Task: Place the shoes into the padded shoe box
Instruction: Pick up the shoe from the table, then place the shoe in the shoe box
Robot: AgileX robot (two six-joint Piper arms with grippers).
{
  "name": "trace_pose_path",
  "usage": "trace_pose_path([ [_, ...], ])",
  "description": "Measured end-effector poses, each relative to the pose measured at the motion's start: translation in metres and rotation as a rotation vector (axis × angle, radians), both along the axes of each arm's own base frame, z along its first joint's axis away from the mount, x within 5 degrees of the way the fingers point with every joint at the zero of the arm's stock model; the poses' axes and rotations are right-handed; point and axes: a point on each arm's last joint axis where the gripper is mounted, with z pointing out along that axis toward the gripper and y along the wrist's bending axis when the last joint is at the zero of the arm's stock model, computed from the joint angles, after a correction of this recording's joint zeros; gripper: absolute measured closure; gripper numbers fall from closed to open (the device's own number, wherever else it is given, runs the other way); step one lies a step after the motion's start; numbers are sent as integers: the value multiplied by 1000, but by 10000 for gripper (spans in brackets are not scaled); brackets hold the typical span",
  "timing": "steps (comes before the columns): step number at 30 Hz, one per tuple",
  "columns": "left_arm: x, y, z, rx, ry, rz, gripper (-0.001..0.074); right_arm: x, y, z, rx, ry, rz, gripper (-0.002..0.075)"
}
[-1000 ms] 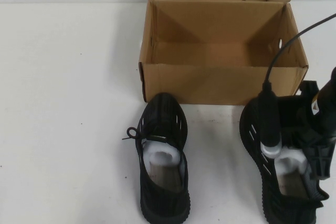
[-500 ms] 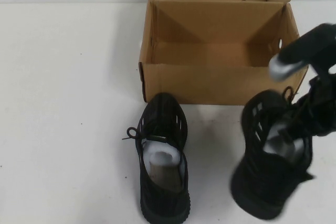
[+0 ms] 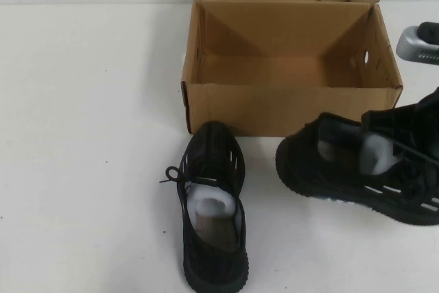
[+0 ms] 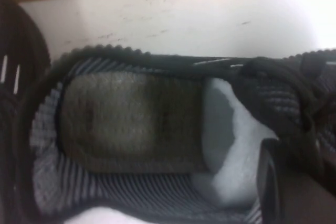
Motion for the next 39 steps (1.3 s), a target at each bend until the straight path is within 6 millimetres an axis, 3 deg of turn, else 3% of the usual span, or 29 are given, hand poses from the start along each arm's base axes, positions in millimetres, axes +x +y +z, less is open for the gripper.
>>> trace_pose_path([
  [9, 0, 0, 0, 0, 0, 0, 739, 2, 1, 2, 10, -24, -13, 729],
  [21, 0, 0, 0, 0, 0, 0, 739, 10, 2, 45, 34, -171, -11, 729],
  [28, 0, 0, 0, 0, 0, 0, 739, 12, 2, 50, 25, -188, -13, 729],
  [39, 0, 0, 0, 0, 0, 0, 739, 43, 19, 87, 40, -293, 7, 729],
])
